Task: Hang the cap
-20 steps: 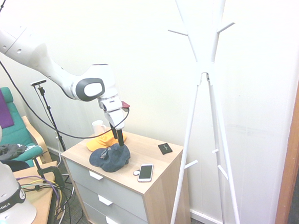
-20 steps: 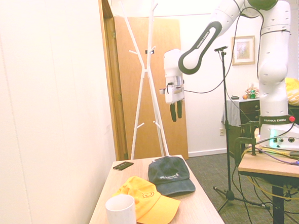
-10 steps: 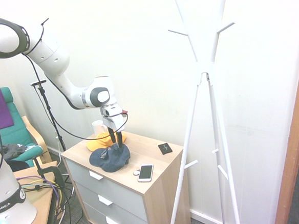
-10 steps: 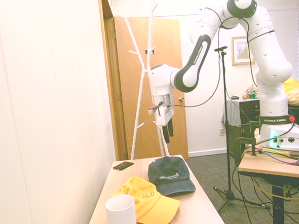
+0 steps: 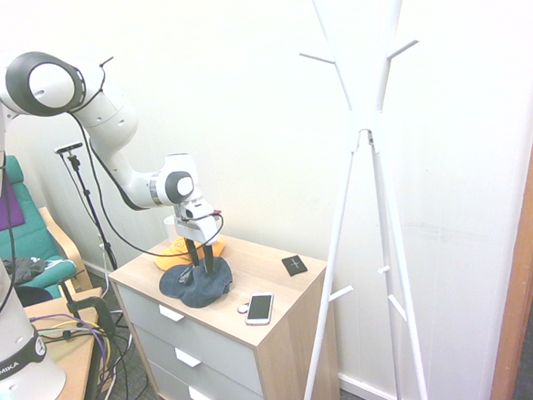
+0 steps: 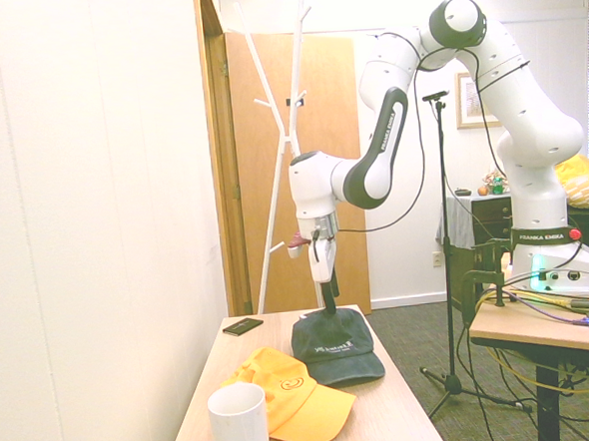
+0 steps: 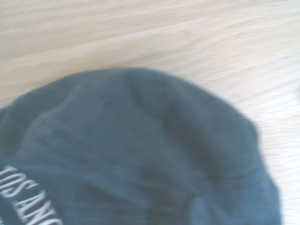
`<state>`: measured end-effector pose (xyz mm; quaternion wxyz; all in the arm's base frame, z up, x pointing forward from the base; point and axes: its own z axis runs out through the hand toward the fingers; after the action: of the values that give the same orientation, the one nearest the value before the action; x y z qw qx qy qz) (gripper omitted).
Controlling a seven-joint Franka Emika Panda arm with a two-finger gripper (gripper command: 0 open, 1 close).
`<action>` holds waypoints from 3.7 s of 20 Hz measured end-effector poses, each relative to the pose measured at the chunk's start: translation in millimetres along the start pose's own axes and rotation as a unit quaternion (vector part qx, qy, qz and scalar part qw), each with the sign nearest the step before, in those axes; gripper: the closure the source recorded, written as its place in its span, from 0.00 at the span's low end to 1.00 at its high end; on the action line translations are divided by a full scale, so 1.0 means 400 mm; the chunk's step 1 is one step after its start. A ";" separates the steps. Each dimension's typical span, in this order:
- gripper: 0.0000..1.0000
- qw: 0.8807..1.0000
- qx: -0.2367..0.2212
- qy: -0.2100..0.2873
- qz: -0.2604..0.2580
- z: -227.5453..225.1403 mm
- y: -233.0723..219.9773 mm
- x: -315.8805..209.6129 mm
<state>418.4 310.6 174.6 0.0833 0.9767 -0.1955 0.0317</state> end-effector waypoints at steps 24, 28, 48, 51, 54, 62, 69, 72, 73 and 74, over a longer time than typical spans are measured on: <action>1.00 0.999 0.013 0.027 -0.026 0.047 -0.022 0.009; 1.00 0.999 0.012 0.027 -0.024 0.048 -0.019 0.013; 1.00 0.923 -0.196 0.326 -0.057 -0.506 0.141 0.320; 1.00 0.903 -0.221 0.365 -0.047 -0.654 0.200 0.364; 1.00 0.882 -0.243 0.401 -0.042 -0.795 0.253 0.397; 1.00 0.838 -0.278 0.469 -0.013 -1.120 0.357 0.485; 1.00 0.825 -0.276 0.492 0.022 -1.308 0.458 0.544; 1.00 0.826 -0.276 0.490 0.030 -1.319 0.478 0.558; 1.00 0.827 -0.277 0.487 0.032 -1.311 0.486 0.571; 1.00 0.830 -0.277 0.483 0.033 -1.298 0.495 0.589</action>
<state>543.5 132.5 737.5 0.4331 0.7660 -0.1630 0.4462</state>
